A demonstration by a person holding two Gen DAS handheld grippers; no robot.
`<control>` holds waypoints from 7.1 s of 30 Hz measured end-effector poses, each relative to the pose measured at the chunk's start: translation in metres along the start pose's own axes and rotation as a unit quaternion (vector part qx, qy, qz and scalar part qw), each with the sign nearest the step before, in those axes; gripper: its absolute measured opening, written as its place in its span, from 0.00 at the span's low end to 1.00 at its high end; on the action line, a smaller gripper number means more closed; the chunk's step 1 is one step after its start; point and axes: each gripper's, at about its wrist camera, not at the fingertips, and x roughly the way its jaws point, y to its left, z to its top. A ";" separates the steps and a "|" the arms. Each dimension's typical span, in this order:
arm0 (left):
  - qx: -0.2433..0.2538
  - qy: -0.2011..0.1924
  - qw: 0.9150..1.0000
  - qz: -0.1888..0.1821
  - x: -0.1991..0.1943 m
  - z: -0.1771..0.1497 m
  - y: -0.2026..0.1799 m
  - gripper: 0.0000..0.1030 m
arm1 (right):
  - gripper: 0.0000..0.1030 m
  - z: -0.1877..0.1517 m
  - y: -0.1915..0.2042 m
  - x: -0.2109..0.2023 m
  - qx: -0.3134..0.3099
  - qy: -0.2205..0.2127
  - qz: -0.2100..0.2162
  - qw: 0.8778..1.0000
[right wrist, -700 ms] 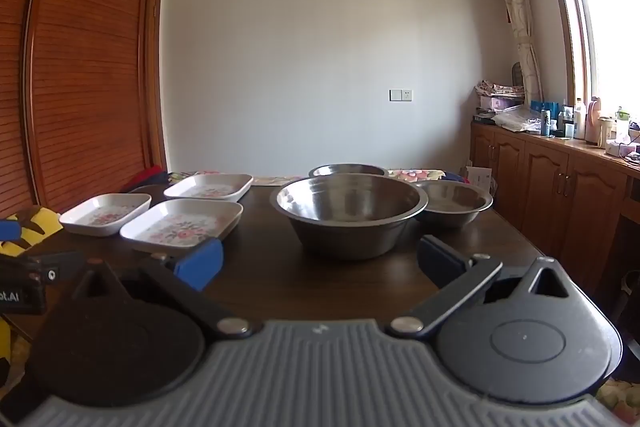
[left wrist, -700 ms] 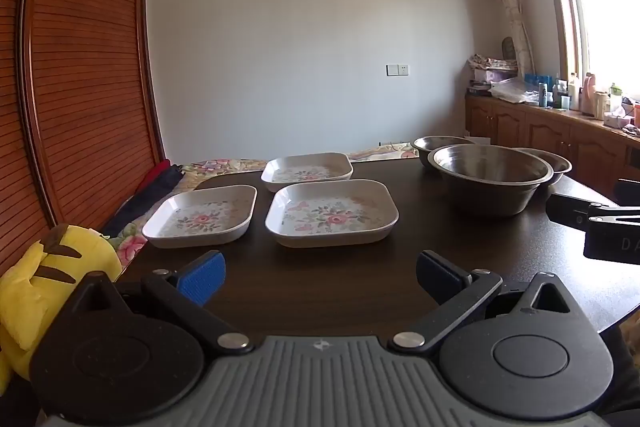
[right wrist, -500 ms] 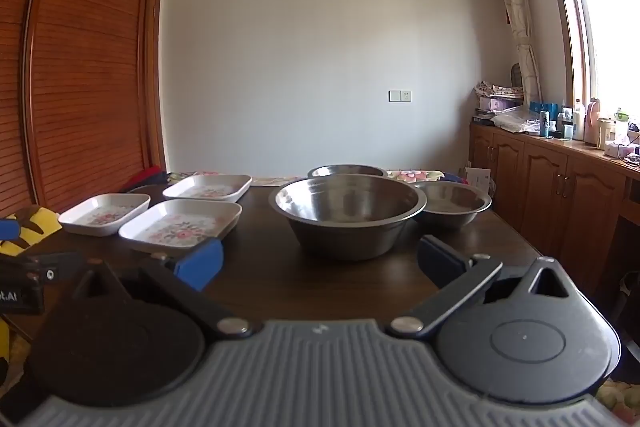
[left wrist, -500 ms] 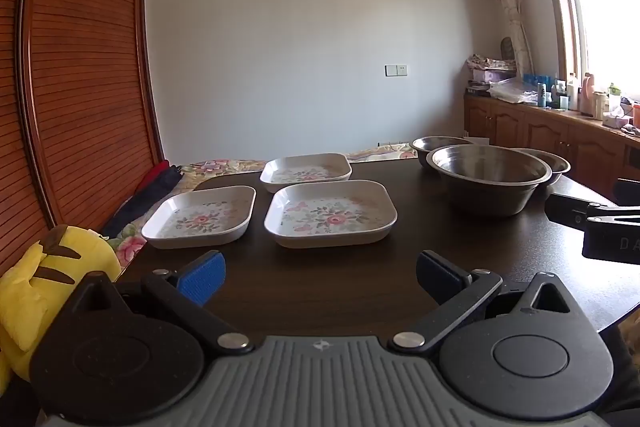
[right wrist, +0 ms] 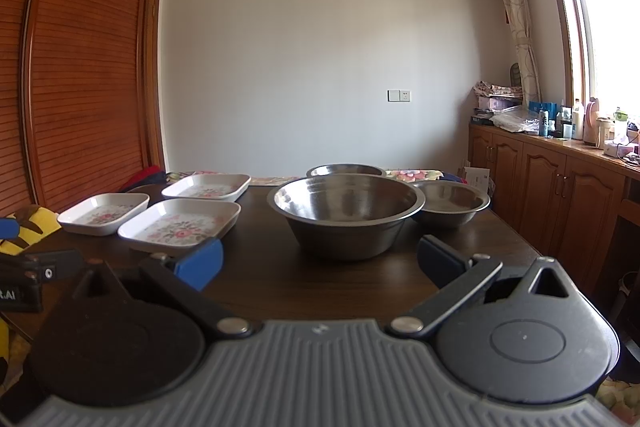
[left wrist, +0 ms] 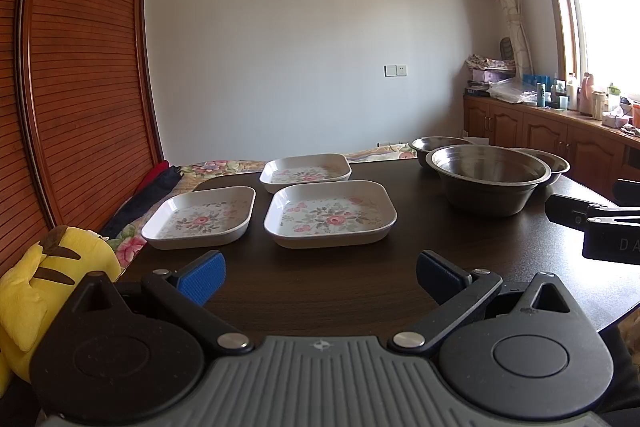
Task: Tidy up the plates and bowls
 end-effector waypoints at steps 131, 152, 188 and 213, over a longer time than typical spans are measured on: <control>0.024 0.113 0.989 -0.098 0.184 0.068 0.090 0.53 | 0.55 0.027 0.082 0.153 -0.070 0.170 0.159 0.970; 0.055 0.147 0.982 -0.101 0.211 0.067 0.072 0.31 | 0.42 0.024 0.082 0.170 -0.064 0.187 0.159 0.967; 0.057 0.167 0.980 -0.093 0.210 0.053 0.068 0.14 | 0.26 0.022 0.073 0.179 -0.035 0.194 0.154 0.968; -0.002 0.146 0.985 -0.093 0.125 0.046 0.070 0.12 | 0.20 0.024 0.064 0.124 -0.017 0.158 0.162 0.974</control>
